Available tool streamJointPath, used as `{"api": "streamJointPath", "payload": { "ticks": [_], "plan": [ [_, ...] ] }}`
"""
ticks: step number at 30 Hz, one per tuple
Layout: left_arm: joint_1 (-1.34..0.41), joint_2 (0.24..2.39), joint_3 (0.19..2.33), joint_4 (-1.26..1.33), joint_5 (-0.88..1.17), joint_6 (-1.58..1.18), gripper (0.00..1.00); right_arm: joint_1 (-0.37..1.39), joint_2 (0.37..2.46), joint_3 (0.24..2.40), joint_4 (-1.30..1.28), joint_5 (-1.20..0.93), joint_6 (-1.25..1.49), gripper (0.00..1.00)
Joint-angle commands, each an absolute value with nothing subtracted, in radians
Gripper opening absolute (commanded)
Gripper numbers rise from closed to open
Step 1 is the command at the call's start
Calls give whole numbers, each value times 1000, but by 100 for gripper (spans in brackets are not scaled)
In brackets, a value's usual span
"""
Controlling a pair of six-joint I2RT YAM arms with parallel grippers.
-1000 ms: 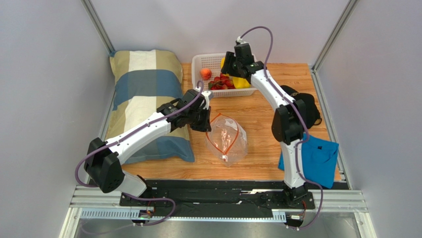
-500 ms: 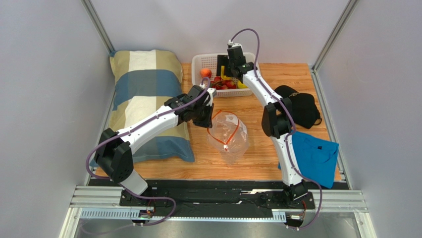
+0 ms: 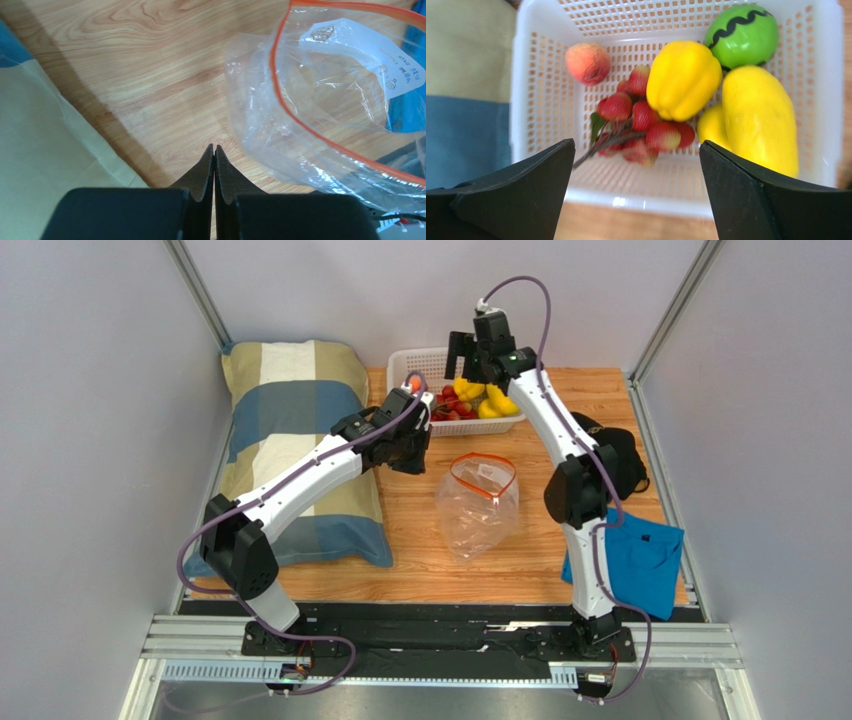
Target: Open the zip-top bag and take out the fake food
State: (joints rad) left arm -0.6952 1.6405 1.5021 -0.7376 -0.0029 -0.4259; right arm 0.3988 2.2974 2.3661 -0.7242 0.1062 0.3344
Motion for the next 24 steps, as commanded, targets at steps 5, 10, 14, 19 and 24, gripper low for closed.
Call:
{"api": "streamJointPath", "payload": {
  "ticks": [5, 10, 14, 19, 24],
  "plan": [
    [-730, 1627, 1641, -788, 23, -419, 2, 399, 1826, 2032, -969, 118, 391, 100],
    [-785, 1673, 1612, -700, 224, -462, 11, 397, 1611, 1824, -1143, 107, 379, 100],
    [-822, 1790, 1612, -683, 268, -506, 8, 397, 1351, 1678, -1154, 112, 408, 100],
    [-842, 2000, 1745, -569, 377, -531, 8, 397, 1197, 1600, -1189, 135, 497, 100],
    [-864, 2146, 1871, -541, 428, -546, 8, 397, 1099, 1503, -1252, 112, 551, 100]
  ]
}}
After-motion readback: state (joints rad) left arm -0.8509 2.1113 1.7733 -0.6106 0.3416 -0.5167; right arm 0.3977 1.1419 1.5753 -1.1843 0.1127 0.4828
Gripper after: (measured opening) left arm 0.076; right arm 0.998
